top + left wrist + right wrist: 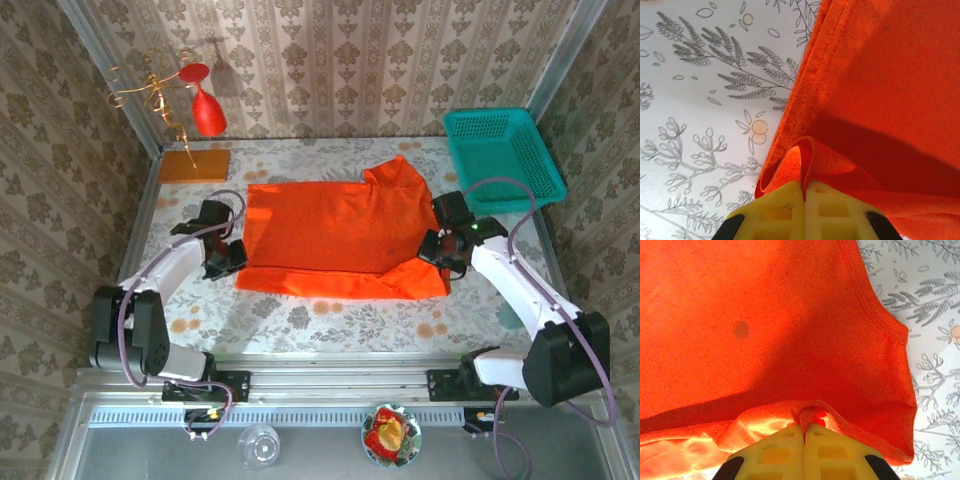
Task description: Fold the inside-out t-shirt
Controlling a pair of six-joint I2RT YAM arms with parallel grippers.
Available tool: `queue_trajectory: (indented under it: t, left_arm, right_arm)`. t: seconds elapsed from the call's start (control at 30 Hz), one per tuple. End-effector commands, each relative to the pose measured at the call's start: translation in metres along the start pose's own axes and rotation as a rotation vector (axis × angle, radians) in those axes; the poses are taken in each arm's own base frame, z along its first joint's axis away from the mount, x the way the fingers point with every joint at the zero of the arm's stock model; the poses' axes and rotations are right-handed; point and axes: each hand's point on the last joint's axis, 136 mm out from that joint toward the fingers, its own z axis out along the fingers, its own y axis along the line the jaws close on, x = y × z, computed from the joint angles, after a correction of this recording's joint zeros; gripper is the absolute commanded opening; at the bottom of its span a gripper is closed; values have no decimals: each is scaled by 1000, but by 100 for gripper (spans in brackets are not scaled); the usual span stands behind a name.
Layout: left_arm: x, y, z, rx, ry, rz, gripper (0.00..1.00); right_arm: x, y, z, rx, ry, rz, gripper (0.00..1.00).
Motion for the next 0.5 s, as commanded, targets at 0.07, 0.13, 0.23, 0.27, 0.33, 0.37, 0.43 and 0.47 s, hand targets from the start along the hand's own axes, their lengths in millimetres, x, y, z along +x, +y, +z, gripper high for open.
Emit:
queue_trajectory:
  t: [0.07,0.13,0.23,0.27,0.33,0.37,0.43,0.47]
  left_arm:
    - [-16,-2,5,-21,-6,15,0]
    - [-18,-1,8,-31,-2,14,0]
    - [-23,-1,10,-40,-3,14,0]
    - [-24,0,12,-50,-2,13,0]
    - [-26,6,12,-83,-1,0,0]
    - [-27,8,12,-98,-1,-3,0]
    - [-29,12,12,-119,-3,-6,0]
    - [-30,13,12,-126,-5,-7,0]
  right_arm:
    - [-23,15,2,-26,-25,-47,0]
    - [-26,15,6,-17,-17,-52,0]
    - [-30,15,15,-2,2,-57,0]
    - [-31,16,17,-2,5,-59,0]
    - [-33,16,20,-1,11,-58,0]
    - [-34,17,22,0,14,-60,0]
    - [-36,17,25,2,18,-61,0]
    - [-36,17,27,5,22,-62,0]
